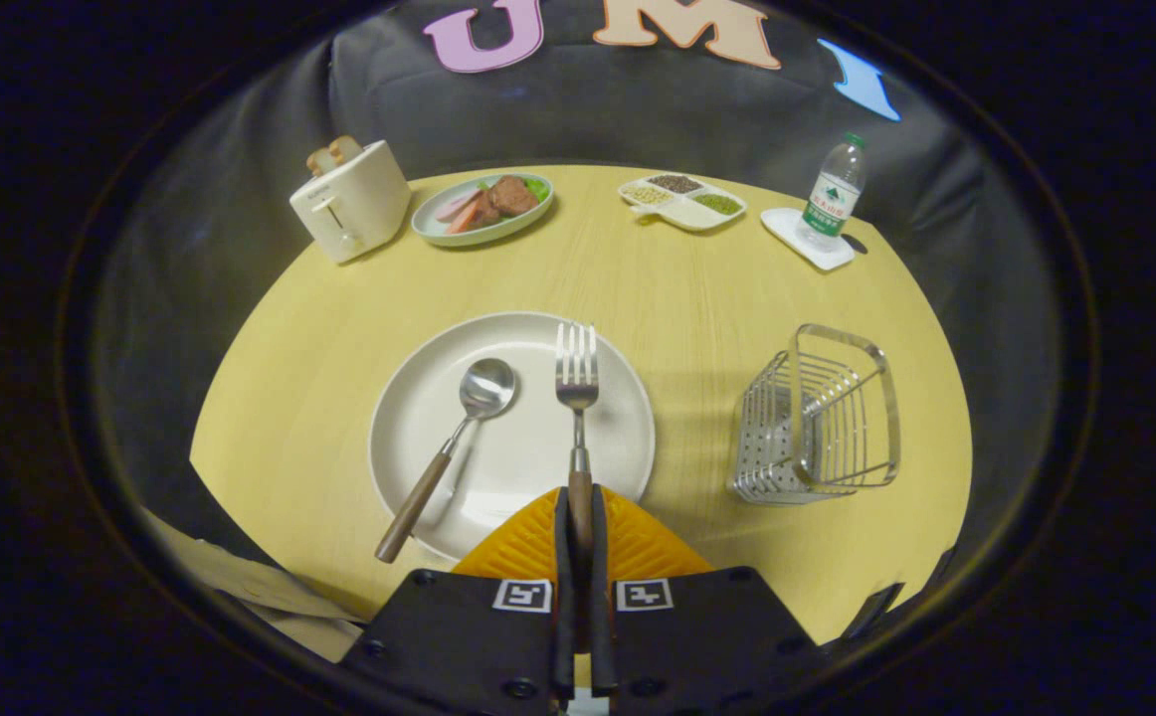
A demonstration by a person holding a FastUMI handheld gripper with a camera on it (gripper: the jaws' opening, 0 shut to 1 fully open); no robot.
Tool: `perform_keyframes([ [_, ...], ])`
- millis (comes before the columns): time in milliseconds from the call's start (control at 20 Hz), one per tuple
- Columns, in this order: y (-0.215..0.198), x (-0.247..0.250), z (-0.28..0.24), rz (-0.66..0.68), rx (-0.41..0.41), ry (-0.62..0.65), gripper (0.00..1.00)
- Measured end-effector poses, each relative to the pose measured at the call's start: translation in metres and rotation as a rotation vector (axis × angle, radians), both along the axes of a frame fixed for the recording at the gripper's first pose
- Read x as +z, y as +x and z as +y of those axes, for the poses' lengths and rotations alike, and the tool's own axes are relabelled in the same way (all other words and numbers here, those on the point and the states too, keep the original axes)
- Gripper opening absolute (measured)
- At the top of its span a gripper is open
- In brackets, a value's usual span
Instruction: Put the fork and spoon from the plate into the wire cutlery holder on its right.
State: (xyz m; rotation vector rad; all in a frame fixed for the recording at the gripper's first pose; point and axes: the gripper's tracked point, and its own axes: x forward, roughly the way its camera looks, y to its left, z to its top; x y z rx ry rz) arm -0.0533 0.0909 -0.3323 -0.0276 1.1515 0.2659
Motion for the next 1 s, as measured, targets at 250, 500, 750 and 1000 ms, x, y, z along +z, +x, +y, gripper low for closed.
perform_keyframes([
  [250,0.005,0.024,-0.031,0.003,-0.056,0.006,0.10],
  [500,0.009,0.039,-0.065,0.010,-0.121,0.009,0.10],
  [750,0.005,0.039,-0.099,0.047,-0.175,-0.007,0.10],
  [1000,0.002,0.028,-0.121,0.092,-0.197,-0.047,0.10],
])
